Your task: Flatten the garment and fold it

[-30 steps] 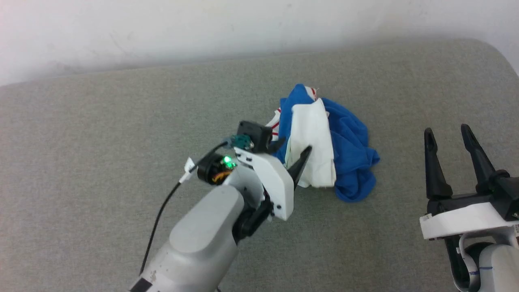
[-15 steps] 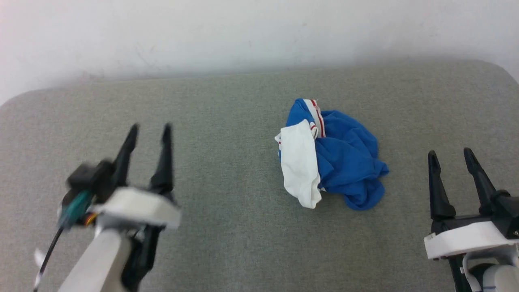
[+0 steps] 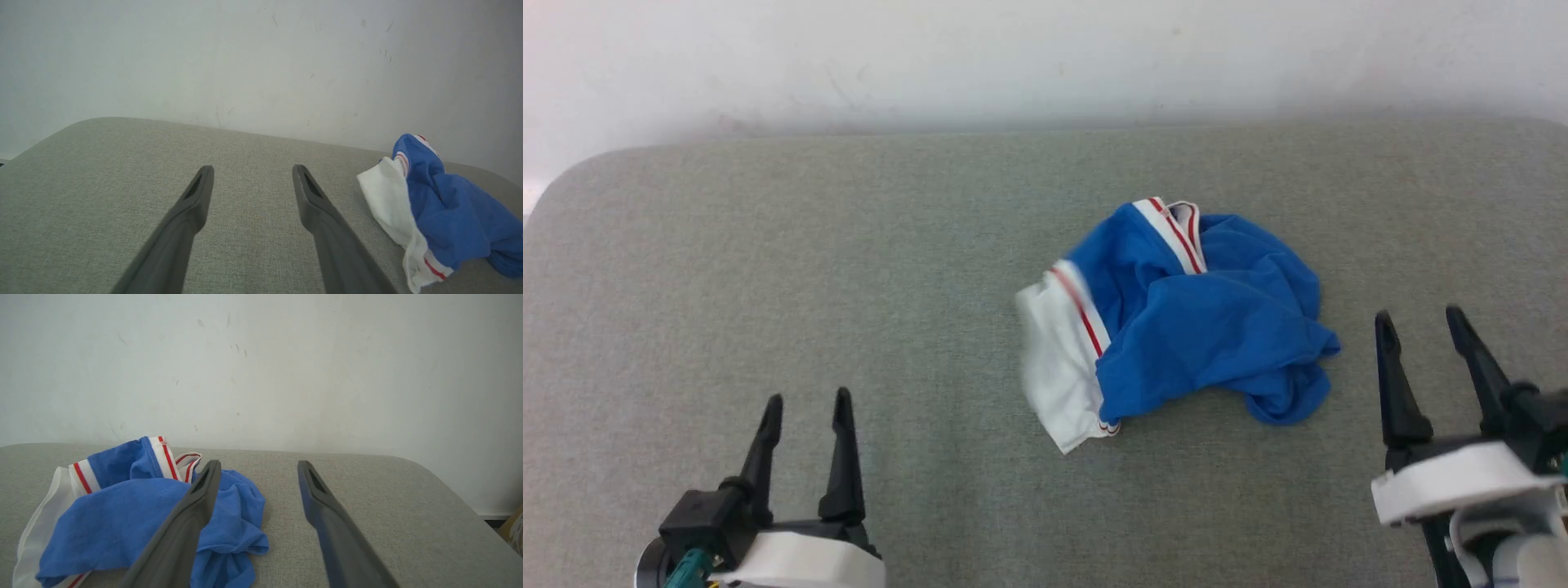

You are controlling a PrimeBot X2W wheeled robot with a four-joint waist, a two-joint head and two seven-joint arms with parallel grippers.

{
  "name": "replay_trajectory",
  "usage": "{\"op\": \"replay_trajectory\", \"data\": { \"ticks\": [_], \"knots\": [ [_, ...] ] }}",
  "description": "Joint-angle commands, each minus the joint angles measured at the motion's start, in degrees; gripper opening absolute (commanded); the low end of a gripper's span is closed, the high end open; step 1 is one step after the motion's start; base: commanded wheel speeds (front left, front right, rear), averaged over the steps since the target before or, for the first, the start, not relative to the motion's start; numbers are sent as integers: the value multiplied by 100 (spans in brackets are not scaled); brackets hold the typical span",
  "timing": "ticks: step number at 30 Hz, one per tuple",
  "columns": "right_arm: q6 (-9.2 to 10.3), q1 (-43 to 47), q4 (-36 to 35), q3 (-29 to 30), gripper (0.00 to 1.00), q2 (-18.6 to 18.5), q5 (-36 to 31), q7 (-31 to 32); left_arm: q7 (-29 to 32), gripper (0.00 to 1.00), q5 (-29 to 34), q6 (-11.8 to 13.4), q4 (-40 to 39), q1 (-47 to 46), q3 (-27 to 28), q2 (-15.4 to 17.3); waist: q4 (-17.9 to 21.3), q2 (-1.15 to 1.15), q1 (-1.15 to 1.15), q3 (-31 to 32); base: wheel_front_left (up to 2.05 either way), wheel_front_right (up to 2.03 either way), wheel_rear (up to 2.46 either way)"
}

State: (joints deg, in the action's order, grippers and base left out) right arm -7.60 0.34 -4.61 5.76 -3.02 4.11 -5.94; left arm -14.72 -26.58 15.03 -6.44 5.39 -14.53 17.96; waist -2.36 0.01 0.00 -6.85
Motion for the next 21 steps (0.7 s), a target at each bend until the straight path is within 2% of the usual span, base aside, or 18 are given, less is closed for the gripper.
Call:
{"op": "replay_trajectory", "data": {
  "ticks": [1, 5, 11, 14, 21],
  "knots": [
    [11, -172, -52, -14, 100, 14, -24, 58, -27, 100, 69, -57, 5, -91, 33, -38, -87, -1, 0, -63, 0, 0, 0],
    [11, -742, -124, -217, 100, 6, -51, 619, -27, 100, 189, -252, 88, -293, 71, -229, -186, -1, 0, -206, 0, 0, 0],
    [11, -1905, 99, -546, 100, -502, 320, 1787, -28, 100, 324, -502, 254, -492, 164, -508, -342, -1, 0, -569, 0, 0, 0],
    [11, -2437, 434, -502, 100, -654, 536, 2369, -28, 100, 401, -628, 341, -597, 206, -637, -450, -1, 0, -774, 0, 0, 0],
    [11, -3168, 1541, -611, 100, -1170, 226, 3382, -28, 100, 594, -942, 583, -894, 229, -930, -821, -1, 0, -1126, 0, 0, 0]
  ]
}}
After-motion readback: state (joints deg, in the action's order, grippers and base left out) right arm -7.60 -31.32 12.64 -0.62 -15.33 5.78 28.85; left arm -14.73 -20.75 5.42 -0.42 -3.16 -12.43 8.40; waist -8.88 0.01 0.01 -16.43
